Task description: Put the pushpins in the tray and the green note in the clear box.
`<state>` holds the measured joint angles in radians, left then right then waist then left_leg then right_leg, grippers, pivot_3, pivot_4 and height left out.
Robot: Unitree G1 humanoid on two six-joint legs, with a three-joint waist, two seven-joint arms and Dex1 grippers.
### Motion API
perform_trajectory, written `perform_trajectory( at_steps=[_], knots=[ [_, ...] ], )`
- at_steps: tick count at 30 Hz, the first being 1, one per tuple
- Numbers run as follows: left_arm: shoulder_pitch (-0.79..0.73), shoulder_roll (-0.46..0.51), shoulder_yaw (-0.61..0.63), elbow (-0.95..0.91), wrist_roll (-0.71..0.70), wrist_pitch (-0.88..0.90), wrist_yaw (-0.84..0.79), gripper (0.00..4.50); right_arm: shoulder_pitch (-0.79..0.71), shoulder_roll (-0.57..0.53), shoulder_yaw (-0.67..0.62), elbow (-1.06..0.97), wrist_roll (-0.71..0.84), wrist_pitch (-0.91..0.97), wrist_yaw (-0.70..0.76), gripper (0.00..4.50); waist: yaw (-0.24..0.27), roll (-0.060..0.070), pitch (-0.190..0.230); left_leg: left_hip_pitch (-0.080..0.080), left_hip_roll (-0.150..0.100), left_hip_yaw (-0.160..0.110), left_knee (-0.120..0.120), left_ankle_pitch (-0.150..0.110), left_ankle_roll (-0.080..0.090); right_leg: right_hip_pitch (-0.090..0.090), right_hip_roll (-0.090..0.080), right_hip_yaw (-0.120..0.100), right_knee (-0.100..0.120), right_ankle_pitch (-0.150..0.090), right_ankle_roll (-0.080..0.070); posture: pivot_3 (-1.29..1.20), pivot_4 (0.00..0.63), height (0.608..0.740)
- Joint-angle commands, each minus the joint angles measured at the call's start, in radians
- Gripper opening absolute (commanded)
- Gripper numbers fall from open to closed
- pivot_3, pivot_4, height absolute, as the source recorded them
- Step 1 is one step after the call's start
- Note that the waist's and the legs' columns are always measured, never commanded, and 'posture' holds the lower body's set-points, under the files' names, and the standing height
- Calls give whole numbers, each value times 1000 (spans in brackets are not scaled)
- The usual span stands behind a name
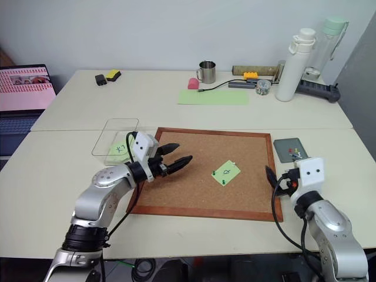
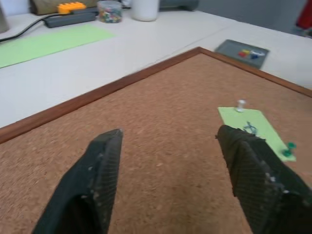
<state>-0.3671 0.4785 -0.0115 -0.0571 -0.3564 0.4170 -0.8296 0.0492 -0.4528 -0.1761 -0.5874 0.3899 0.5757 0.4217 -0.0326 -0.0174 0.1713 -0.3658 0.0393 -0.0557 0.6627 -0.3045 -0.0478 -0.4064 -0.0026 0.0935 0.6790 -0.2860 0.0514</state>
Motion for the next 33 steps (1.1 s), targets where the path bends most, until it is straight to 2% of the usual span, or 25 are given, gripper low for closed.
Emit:
perform_trajectory(
  at_steps=[1,4,13,19,25,33],
  knots=[
    [-7,45,-10,8,-11,-18,-82,2446,-64,-51,37,6,64,-15,129,4500,0,0,0,0,0,0,0,0,0,0,0,0,0,0,0,0,150,740],
    [2,60,-20,-4,-24,-2,-121,1848,-122,-54,69,49,86,-12,168,4500,3,0,0,0,0,0,0,0,0,1,0,-1,0,0,0,0,150,740],
    [32,34,-45,-33,-9,-23,-122,4,-251,4,200,281,-22,-126,188,4500,2,0,0,0,0,0,1,0,0,1,0,0,0,0,0,0,150,740],
    [42,11,-65,-33,5,-35,-106,4,-299,43,225,385,-75,-167,169,4500,2,0,0,0,0,0,1,0,0,0,0,-1,0,0,0,0,150,740],
    [84,-11,-142,70,111,-118,-71,4,-323,91,245,456,-99,-174,155,4500,1,0,0,0,0,0,0,0,0,0,0,0,0,0,0,0,150,740],
    [115,-12,-154,93,126,-155,-81,4,-367,129,257,572,-134,-217,156,4500,2,0,-1,1,0,0,1,0,0,1,-1,0,1,0,0,0,150,740]
  ],
)
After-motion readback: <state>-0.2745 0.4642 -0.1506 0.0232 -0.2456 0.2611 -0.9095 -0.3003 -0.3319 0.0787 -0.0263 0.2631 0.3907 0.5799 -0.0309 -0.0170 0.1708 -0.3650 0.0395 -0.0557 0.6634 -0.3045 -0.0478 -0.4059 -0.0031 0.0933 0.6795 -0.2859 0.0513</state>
